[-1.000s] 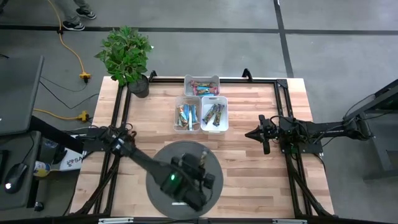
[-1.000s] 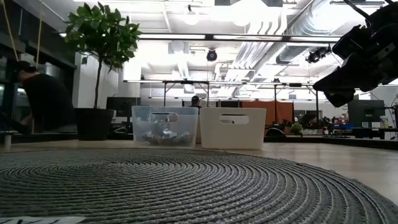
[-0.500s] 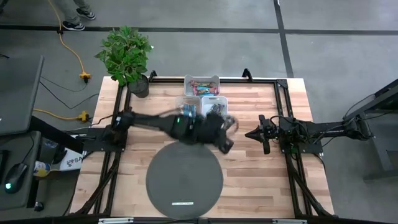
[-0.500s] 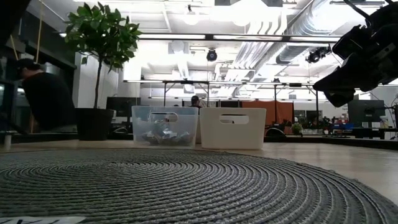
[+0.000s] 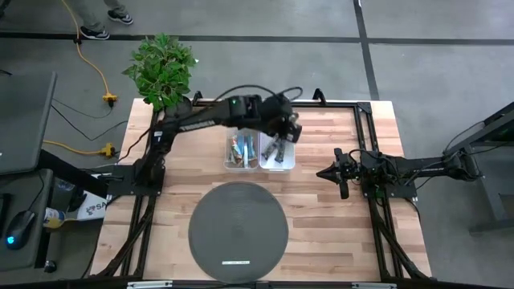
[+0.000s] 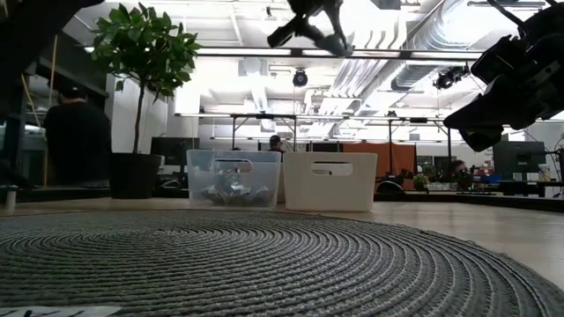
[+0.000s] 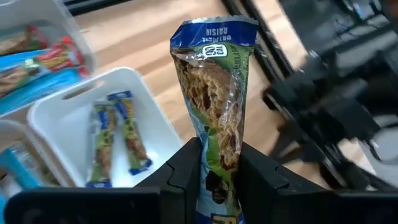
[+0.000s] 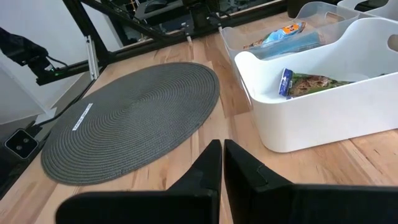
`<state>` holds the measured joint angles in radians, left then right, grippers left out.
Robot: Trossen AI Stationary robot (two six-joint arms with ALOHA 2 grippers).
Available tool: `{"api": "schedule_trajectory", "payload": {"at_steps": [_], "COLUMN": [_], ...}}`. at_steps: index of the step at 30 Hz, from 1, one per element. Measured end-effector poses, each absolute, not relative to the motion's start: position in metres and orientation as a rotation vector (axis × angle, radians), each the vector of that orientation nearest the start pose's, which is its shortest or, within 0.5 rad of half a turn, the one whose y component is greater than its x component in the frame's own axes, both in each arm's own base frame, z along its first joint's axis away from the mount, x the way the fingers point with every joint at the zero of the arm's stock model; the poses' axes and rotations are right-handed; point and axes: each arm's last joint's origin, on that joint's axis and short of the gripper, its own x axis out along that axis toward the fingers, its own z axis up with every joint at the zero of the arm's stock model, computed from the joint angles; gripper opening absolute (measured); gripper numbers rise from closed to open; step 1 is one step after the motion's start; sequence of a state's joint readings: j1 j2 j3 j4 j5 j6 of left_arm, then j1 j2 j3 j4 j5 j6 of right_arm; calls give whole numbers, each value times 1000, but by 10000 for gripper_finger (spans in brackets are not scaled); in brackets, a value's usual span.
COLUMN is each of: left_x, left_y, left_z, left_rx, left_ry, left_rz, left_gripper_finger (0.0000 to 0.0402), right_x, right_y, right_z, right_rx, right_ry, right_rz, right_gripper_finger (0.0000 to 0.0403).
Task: Pick and place Granola Bars by type
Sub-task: Put the blue granola bar into the white bin, then return to Home Position
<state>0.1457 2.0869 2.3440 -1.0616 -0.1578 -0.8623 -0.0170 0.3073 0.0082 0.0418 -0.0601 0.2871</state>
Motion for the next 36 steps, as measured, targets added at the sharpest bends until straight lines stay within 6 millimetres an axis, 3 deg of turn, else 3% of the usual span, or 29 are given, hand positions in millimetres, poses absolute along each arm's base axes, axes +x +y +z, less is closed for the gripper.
{"api": "schedule_trajectory", "payload": {"at_steps": [4, 8, 21, 24, 28, 36], "left_x": [429, 431, 438, 435, 436, 440], "left_y": [86, 88, 96, 99, 99, 99], "left_z": [379, 358, 250, 233, 224, 226], "left_rx": [-867, -931, -1054, -1056, -1030, -987], "left_ry": [643, 688, 815, 847, 851, 833], "left_rz": [669, 740, 879, 897, 859, 800], "left_gripper_finger": [85, 85, 85, 85, 85, 86], "right_x": [114, 114, 114, 114, 114, 114], "right_y": [0, 0, 0, 0, 0, 0], "right_z": [144, 144, 144, 144, 144, 144], "right_rx": [295, 295, 295, 295, 295, 295], "right_ry": [262, 261, 262, 262, 262, 262], "right_rz": [5, 5, 5, 6, 5, 5], "right_gripper_finger": [0, 0, 0, 0, 0, 0]}}
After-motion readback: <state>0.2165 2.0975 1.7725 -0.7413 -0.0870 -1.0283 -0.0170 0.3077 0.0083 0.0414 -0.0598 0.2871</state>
